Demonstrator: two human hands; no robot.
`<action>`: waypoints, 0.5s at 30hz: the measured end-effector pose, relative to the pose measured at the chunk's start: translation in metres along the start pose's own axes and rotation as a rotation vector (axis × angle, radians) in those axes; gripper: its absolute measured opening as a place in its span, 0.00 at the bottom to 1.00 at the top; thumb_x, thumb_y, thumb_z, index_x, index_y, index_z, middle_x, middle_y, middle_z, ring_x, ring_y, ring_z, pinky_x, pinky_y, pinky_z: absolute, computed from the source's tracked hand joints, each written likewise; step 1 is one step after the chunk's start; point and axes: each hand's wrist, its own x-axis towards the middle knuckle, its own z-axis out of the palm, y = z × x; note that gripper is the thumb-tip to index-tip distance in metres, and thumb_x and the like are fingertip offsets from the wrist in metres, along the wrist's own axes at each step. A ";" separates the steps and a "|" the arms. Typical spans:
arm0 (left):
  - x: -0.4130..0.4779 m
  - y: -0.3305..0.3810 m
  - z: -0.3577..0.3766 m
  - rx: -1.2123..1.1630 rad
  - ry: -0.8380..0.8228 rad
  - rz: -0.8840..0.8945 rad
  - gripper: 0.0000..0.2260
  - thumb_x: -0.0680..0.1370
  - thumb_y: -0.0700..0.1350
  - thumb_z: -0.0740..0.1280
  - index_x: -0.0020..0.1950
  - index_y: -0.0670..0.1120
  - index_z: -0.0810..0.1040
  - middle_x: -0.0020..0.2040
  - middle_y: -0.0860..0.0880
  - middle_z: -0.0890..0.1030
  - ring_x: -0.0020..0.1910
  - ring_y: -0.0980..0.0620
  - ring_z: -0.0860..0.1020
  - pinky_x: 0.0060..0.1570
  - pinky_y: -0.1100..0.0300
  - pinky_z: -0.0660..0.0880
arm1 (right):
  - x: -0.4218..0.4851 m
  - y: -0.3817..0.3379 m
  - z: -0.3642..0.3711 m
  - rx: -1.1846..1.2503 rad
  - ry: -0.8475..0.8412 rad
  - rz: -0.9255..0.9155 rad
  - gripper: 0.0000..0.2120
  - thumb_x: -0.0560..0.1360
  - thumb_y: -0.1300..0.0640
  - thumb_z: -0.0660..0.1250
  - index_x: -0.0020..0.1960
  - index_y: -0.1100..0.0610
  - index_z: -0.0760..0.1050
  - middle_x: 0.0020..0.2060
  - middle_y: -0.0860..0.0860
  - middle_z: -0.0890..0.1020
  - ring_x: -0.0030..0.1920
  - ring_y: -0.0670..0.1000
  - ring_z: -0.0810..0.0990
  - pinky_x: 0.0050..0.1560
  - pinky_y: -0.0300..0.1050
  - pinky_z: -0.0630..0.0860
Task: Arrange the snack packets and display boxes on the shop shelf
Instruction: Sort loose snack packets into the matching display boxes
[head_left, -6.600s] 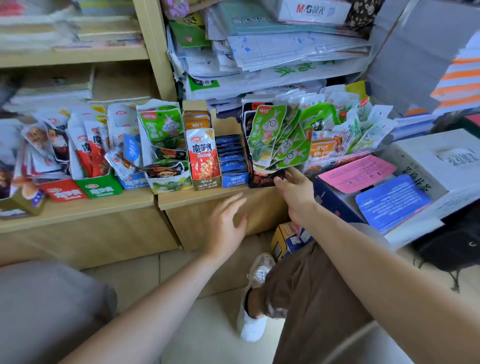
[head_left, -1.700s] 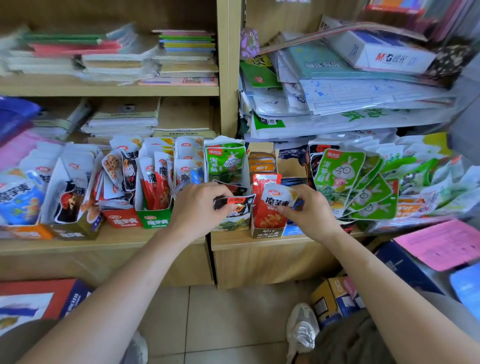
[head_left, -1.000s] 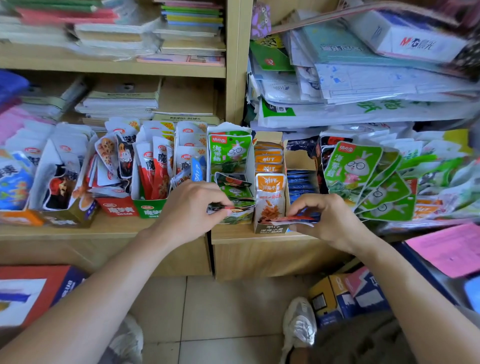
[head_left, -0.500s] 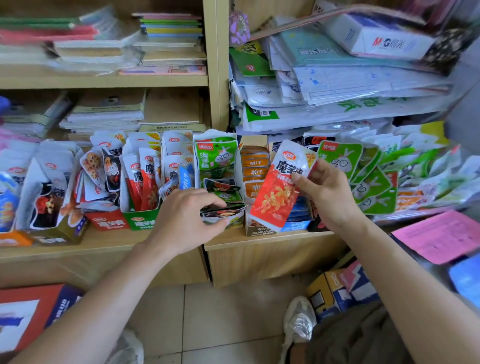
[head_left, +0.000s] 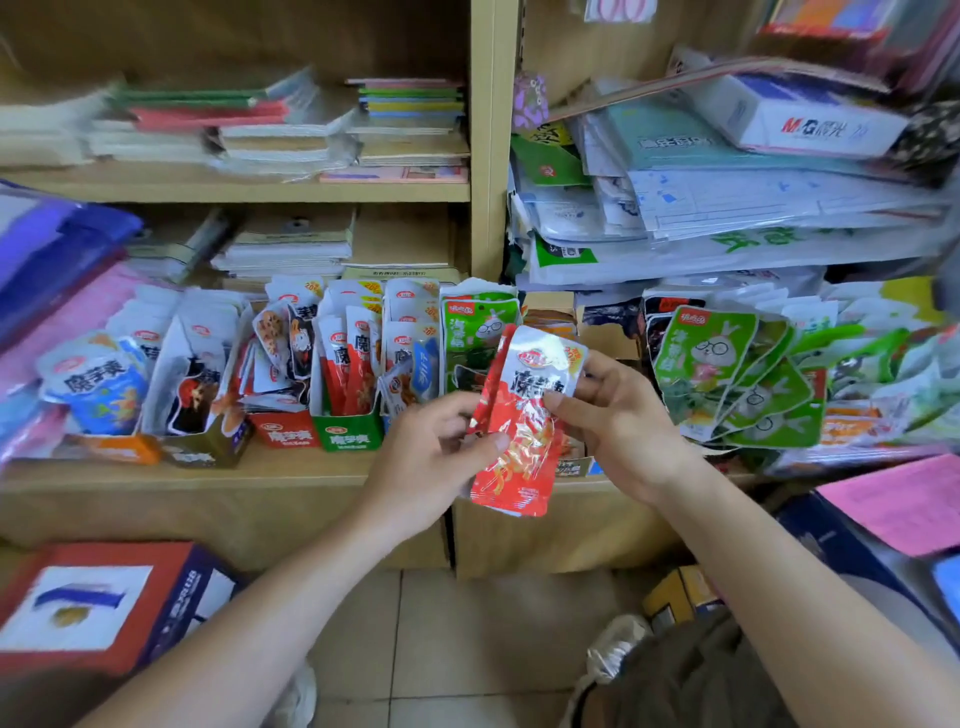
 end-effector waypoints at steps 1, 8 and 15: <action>-0.004 0.000 -0.004 -0.024 0.018 -0.024 0.09 0.77 0.38 0.73 0.56 0.44 0.82 0.48 0.49 0.87 0.48 0.51 0.86 0.47 0.57 0.83 | 0.001 0.001 0.006 0.000 -0.008 0.002 0.18 0.78 0.69 0.66 0.67 0.63 0.72 0.53 0.63 0.84 0.50 0.60 0.84 0.50 0.53 0.81; -0.030 0.000 -0.032 -0.169 0.276 -0.140 0.11 0.72 0.34 0.76 0.52 0.43 0.82 0.45 0.49 0.87 0.44 0.51 0.86 0.39 0.63 0.80 | 0.009 0.020 0.052 -0.083 -0.014 0.105 0.15 0.73 0.64 0.73 0.59 0.61 0.78 0.52 0.57 0.86 0.50 0.60 0.85 0.46 0.53 0.82; -0.049 -0.003 -0.065 -0.299 0.336 -0.301 0.07 0.78 0.39 0.72 0.55 0.46 0.83 0.47 0.48 0.87 0.47 0.49 0.86 0.40 0.60 0.79 | 0.026 0.027 0.101 -0.108 -0.113 0.107 0.12 0.74 0.67 0.72 0.57 0.61 0.80 0.49 0.57 0.86 0.48 0.57 0.86 0.44 0.49 0.82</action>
